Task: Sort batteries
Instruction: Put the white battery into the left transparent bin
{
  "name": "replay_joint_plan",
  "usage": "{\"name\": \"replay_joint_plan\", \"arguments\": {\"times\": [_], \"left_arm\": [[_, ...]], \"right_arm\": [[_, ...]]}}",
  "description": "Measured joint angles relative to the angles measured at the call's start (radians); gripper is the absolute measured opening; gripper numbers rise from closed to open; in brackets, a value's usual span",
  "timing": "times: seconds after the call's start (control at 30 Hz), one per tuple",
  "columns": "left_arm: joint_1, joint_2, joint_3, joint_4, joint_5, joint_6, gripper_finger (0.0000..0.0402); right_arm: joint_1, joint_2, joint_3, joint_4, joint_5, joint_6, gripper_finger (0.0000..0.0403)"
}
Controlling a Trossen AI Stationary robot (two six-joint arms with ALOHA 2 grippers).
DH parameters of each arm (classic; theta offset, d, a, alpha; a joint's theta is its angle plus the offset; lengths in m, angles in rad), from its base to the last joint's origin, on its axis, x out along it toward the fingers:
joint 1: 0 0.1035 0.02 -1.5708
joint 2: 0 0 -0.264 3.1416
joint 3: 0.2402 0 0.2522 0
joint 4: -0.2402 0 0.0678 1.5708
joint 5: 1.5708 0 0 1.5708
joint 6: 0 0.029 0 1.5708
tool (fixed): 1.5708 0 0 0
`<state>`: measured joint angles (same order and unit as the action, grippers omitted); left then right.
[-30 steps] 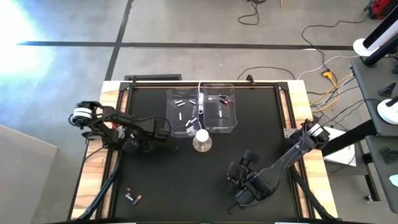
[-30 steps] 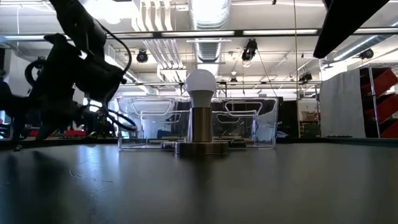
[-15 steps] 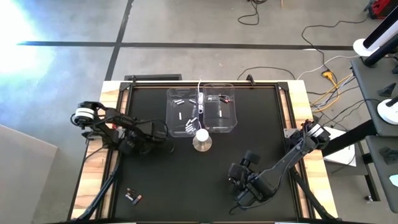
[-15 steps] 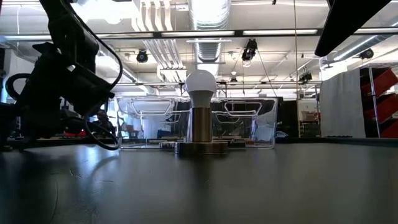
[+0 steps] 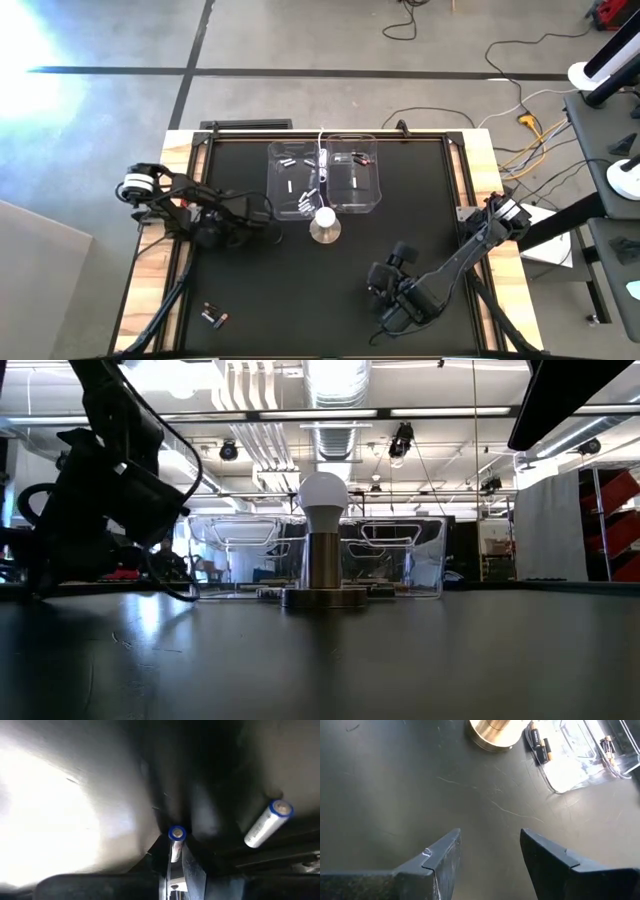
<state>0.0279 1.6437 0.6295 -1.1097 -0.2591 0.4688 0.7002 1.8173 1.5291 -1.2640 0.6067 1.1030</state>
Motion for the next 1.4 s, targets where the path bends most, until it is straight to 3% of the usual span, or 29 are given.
{"name": "replay_joint_plan", "arguments": {"times": [0.2,0.5,0.63,0.77,0.93,1.1,1.27,1.4], "left_arm": [[-0.075,-0.003,0.081,0.021,-0.012,-0.006,0.0008],[-0.288,-0.004,0.205,0.004,-0.012,-0.017,0.0007],[-0.358,-0.007,0.309,-0.003,0.008,-0.066,0.0006],[-0.354,-0.042,0.454,0.018,0.065,-0.11,0.0006],[-0.257,-0.129,0.623,0.083,0.069,-0.046,0.0006],[-0.035,-0.184,0.695,0.298,0.062,-0.092,0.0006],[0.224,-0.114,0.704,0.335,0.06,-0.217,0.0006],[0.339,-0.017,0.703,0.279,0.11,-0.253,0.0006]], "right_arm": [[0.0,0.0,0.0,-0.031,-0.001,0.021,0.0199],[0.0,-0.003,0.0,-0.054,-0.002,0.038,0.0199],[0.0,-0.012,0.0,-0.071,-0.002,0.039,0.0199],[0.0,-0.025,0.0,-0.074,-0.002,0.034,0.0199],[0.0,-0.041,0.0,-0.093,0.007,0.026,0.0199],[-0.001,-0.058,0.0,-0.118,0.023,0.016,0.0199],[-0.002,-0.074,0.0,-0.121,0.023,0.011,0.0199],[-0.002,-0.079,0.0,-0.144,0.023,0.008,0.0199]]}}
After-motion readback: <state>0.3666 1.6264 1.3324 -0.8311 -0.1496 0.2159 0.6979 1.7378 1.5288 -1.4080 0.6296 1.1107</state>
